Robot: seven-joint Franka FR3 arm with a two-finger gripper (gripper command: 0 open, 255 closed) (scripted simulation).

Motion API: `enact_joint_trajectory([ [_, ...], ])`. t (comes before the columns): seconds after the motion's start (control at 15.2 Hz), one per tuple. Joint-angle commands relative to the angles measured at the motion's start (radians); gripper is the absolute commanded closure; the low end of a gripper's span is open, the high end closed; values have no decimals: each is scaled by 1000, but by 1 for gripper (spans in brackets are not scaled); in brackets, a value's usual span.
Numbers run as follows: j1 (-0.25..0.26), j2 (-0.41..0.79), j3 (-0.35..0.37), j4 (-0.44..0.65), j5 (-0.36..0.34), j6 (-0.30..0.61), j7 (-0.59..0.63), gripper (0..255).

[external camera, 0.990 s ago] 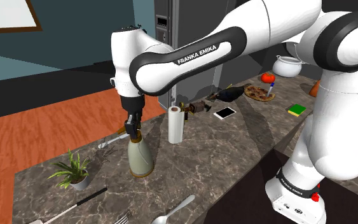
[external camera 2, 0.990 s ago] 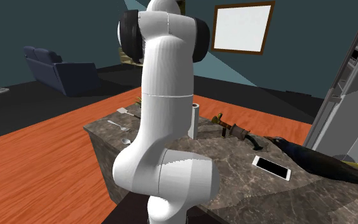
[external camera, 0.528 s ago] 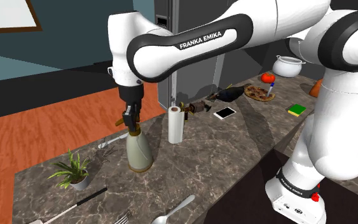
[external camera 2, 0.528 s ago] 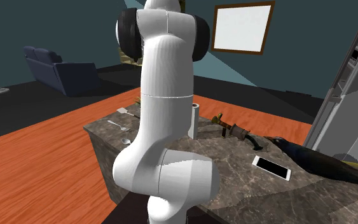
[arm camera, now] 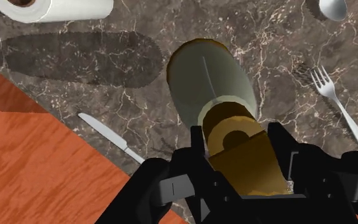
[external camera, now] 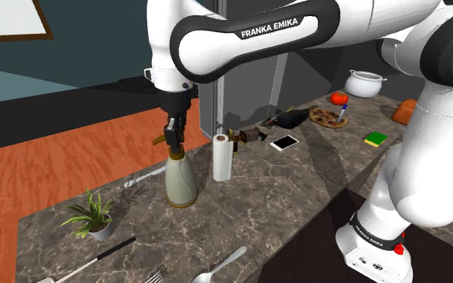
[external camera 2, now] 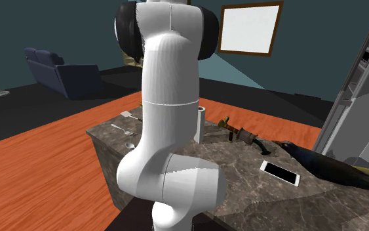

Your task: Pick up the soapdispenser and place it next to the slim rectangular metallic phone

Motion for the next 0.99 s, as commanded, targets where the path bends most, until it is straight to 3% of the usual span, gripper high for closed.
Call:
enact_joint_trajectory([
  [0.0,-25,-70,-10,-63,27,-3,-40,255],
  [0.46,-93,-288,-79,-236,99,-44,-194,255],
  [0.92,-144,-465,-174,-344,120,-121,-344,255],
])
